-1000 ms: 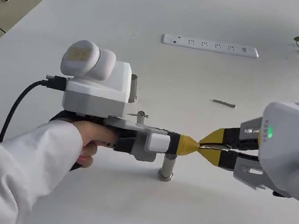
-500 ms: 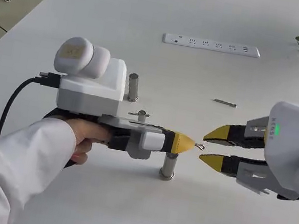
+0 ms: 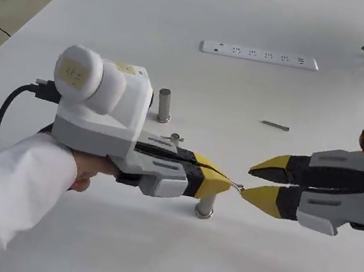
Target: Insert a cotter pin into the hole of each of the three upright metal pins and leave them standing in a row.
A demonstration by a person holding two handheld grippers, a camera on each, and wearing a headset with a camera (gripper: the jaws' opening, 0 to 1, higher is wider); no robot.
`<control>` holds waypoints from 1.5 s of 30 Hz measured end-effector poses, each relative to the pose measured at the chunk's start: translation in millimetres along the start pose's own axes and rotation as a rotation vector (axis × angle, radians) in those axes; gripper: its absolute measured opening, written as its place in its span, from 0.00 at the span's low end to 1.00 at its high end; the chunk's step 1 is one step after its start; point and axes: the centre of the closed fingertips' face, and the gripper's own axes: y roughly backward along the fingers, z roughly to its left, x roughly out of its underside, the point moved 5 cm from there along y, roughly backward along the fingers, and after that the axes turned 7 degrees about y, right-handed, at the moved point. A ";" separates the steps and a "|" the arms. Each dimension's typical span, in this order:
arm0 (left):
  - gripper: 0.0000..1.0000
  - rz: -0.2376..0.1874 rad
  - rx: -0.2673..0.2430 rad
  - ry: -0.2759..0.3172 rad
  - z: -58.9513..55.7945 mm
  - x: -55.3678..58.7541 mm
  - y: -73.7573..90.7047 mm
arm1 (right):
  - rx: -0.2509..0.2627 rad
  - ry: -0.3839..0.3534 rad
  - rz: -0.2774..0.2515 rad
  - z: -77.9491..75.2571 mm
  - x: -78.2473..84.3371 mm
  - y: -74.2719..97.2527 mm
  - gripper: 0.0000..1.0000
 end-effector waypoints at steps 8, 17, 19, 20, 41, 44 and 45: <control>0.00 0.009 0.042 -0.133 -6.3 0.7 0.0 | -0.043 0.001 -0.001 11.9 1.9 -6.3 0.06; 0.00 0.015 0.072 -0.187 -8.6 1.0 1.5 | -0.083 0.019 0.003 16.6 0.9 -7.7 0.00; 0.00 0.028 0.076 -0.199 -8.3 2.8 2.4 | -0.093 0.027 0.006 17.7 0.6 -7.6 0.00; 0.00 0.039 0.076 -0.208 -7.7 4.6 3.0 | -0.100 0.034 0.007 18.6 0.4 -7.6 0.00; 0.02 0.092 0.061 -0.253 -7.1 18.2 4.4 | -0.149 0.149 0.035 26.5 0.2 -11.2 0.00; 0.09 0.075 0.025 -0.267 -2.0 17.1 4.9 | -0.129 0.143 0.027 22.4 -0.1 -11.3 0.00; 0.14 0.049 -0.015 -0.309 3.2 13.7 5.3 | -0.118 0.141 0.029 19.3 0.4 -11.1 0.00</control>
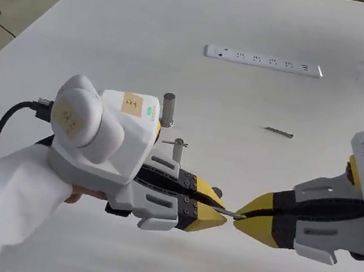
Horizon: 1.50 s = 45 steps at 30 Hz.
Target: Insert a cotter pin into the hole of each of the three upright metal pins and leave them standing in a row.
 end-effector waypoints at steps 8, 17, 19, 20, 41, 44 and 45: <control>0.34 0.005 -0.089 0.028 12.2 10.9 -7.0 | 0.080 -0.035 0.081 -19.0 19.5 4.7 0.00; 0.32 0.036 -0.128 0.076 24.2 29.3 -20.8 | 0.094 -0.032 0.191 -23.6 43.1 -2.4 0.00; 0.32 0.045 -0.133 0.084 27.1 32.8 -23.7 | 0.094 -0.032 0.204 -24.0 44.5 -2.9 0.00; 0.31 0.049 -0.135 0.087 28.2 34.0 -24.7 | 0.095 -0.027 0.213 -24.4 45.5 -3.5 0.00; 0.12 0.043 -0.129 0.160 36.4 45.1 -32.6 | 0.056 0.033 0.250 -31.8 42.8 -7.6 0.00; 0.12 0.038 -0.124 0.177 37.7 45.9 -32.9 | 0.056 0.034 0.249 -31.7 41.5 -9.6 0.00; 0.12 0.036 -0.122 0.173 37.5 45.8 -33.1 | 0.055 0.034 0.248 -31.4 41.2 -10.0 0.00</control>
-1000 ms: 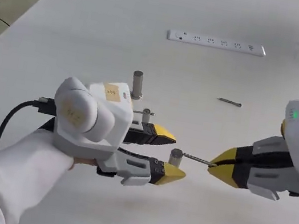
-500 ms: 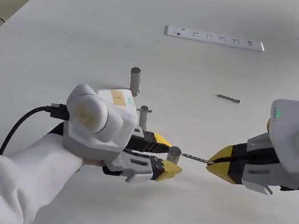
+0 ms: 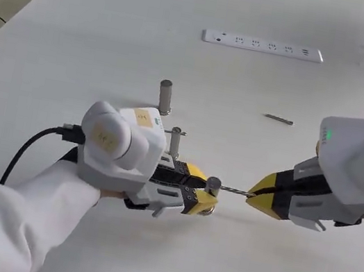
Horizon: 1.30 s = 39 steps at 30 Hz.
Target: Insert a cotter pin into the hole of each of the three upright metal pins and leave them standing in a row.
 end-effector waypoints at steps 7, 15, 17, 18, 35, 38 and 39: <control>0.12 -0.017 0.006 0.032 1.1 1.2 -0.1 | 0.019 0.019 0.005 -1.7 -2.0 -4.1 0.00; 0.12 -0.023 0.016 0.043 1.9 0.8 -0.5 | -0.002 0.056 -0.011 -3.8 -15.2 -12.5 0.00; 0.12 -0.022 0.019 0.042 2.3 0.7 -0.3 | -0.009 0.054 -0.017 -3.7 -18.9 -14.5 0.00; 0.12 -0.021 0.020 0.042 2.5 0.7 -0.4 | -0.011 0.054 -0.018 -3.5 -19.4 -14.9 0.00; 0.12 -0.016 0.028 0.043 1.2 1.2 0.1 | -0.024 0.082 -0.028 -3.9 -15.7 -12.0 0.10; 0.12 -0.013 0.029 0.041 1.4 1.4 0.2 | -0.021 0.067 -0.027 -5.2 -11.9 -8.3 0.08; 0.12 -0.012 0.029 0.042 1.6 1.4 0.2 | -0.019 0.053 -0.037 -5.8 -12.1 -7.5 0.06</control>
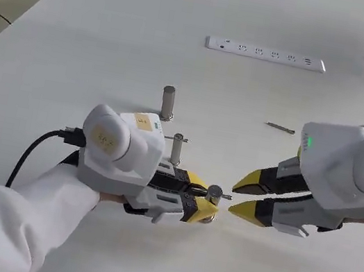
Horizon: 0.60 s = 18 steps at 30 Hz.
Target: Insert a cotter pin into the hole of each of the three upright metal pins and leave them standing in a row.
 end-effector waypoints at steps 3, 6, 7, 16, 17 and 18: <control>0.12 0.001 0.001 0.002 0.1 0.0 0.1 | -0.003 -0.029 -0.027 -0.7 -2.2 0.2 0.00; 0.12 0.000 -0.001 0.004 0.1 0.2 0.2 | -0.002 -0.022 -0.025 -2.5 -0.5 -0.8 0.00; 0.12 0.000 -0.002 0.004 0.0 0.2 0.2 | -0.003 -0.019 -0.024 -1.9 -1.7 -1.9 0.00; 0.12 0.000 -0.004 0.009 0.7 0.3 1.8 | 0.003 -0.021 -0.025 -1.9 -3.9 -8.0 0.00; 0.13 -0.001 -0.004 0.010 0.7 0.1 2.0 | 0.003 -0.025 -0.026 -2.1 -4.0 -8.3 0.00; 0.13 -0.006 -0.002 0.015 0.7 -0.7 3.1 | 0.006 -0.032 -0.026 -2.5 -3.9 -8.5 0.00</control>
